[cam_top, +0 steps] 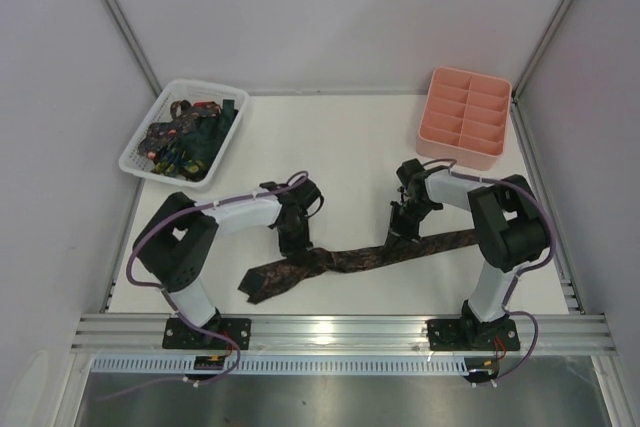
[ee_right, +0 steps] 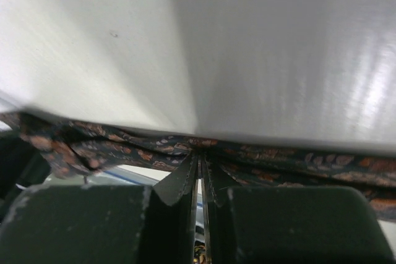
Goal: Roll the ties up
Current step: Flatten the tie
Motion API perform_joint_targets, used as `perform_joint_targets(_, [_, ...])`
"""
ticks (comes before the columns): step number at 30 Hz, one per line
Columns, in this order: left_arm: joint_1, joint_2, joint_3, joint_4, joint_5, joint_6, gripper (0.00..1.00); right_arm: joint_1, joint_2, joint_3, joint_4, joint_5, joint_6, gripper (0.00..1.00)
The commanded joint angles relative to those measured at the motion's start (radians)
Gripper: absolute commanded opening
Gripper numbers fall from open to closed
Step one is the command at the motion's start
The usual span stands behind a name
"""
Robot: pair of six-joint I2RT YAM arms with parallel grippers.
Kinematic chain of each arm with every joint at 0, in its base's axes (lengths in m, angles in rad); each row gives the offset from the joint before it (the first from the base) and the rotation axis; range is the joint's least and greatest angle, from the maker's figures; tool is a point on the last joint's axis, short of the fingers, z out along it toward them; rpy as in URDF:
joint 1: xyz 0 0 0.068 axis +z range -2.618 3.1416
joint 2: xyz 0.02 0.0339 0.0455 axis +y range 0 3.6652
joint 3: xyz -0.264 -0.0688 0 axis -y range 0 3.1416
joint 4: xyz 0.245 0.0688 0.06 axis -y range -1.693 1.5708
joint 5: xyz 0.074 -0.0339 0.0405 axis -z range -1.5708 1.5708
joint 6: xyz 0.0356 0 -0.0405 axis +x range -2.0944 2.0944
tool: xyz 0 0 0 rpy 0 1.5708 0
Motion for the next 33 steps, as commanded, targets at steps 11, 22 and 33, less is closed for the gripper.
perform_joint_targets(11, [0.093, -0.050, 0.135, -0.132, -0.307, 0.184, 0.01, -0.014, 0.130, 0.064, 0.063, 0.154, -0.053, 0.11])
perform_joint_targets(22, [0.059, -0.215, 0.065, 0.029, -0.113, 0.112, 0.19, 0.000, -0.068, 0.147, -0.043, 0.150, -0.126, 0.22])
perform_joint_targets(33, [0.126, 0.035, 0.015, 0.078, 0.012, 0.000, 0.00, -0.149, -0.148, 0.209, -0.150, 0.170, -0.204, 0.52])
